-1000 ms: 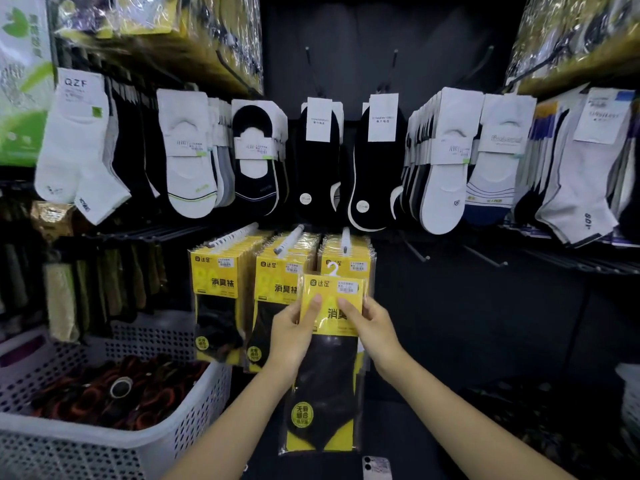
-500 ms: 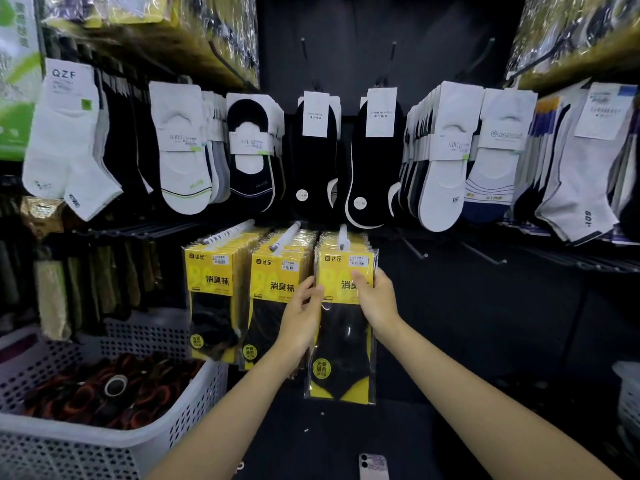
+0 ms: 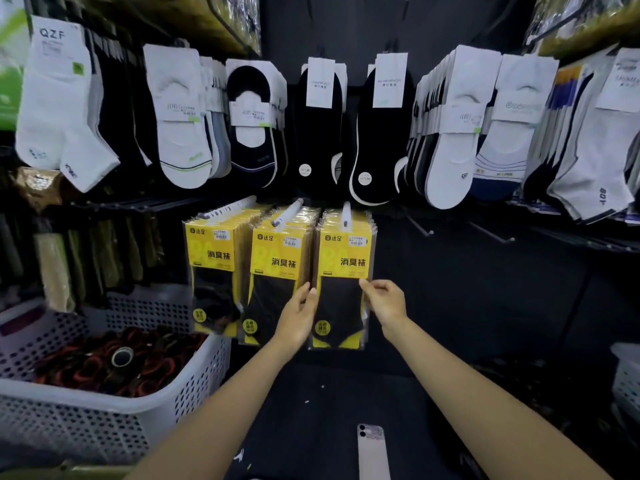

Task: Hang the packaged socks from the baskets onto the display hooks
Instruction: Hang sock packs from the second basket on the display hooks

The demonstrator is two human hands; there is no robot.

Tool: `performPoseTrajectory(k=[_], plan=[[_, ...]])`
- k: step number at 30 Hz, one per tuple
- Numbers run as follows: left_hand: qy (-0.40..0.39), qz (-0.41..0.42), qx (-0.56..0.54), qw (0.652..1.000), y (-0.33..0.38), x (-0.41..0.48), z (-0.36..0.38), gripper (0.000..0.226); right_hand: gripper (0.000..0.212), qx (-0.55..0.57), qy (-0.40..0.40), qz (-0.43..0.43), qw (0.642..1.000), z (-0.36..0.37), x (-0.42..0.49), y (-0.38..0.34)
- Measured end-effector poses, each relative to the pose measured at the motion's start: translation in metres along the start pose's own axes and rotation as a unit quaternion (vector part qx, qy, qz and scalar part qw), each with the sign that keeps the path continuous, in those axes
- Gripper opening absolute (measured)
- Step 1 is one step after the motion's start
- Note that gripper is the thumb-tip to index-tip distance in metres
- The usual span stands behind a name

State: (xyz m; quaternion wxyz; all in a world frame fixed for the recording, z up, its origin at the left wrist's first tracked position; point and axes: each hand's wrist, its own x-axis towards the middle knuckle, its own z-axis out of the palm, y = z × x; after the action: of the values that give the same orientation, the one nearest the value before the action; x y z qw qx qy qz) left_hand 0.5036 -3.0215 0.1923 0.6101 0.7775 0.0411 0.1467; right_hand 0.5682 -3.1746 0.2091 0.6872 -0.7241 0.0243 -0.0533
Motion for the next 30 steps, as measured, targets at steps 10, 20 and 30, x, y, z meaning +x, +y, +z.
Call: performPoseTrajectory(k=[10,20,30], plan=[[-0.054,-0.103,0.073,0.991,-0.123,-0.1,-0.006,0.049,0.025,-0.041,-0.09,0.103,0.99,-0.058,-0.095,0.129],[-0.109,-0.291,0.152,0.938,-0.276,-0.249,-0.022,0.037,0.028,-0.273,-0.219,0.331,0.876,-0.089,-0.241,0.304],[-0.173,-0.432,0.251,0.849,-0.304,-0.289,-0.033,0.08,0.08,-0.205,-0.264,0.455,0.825,-0.092,-0.272,0.323]])
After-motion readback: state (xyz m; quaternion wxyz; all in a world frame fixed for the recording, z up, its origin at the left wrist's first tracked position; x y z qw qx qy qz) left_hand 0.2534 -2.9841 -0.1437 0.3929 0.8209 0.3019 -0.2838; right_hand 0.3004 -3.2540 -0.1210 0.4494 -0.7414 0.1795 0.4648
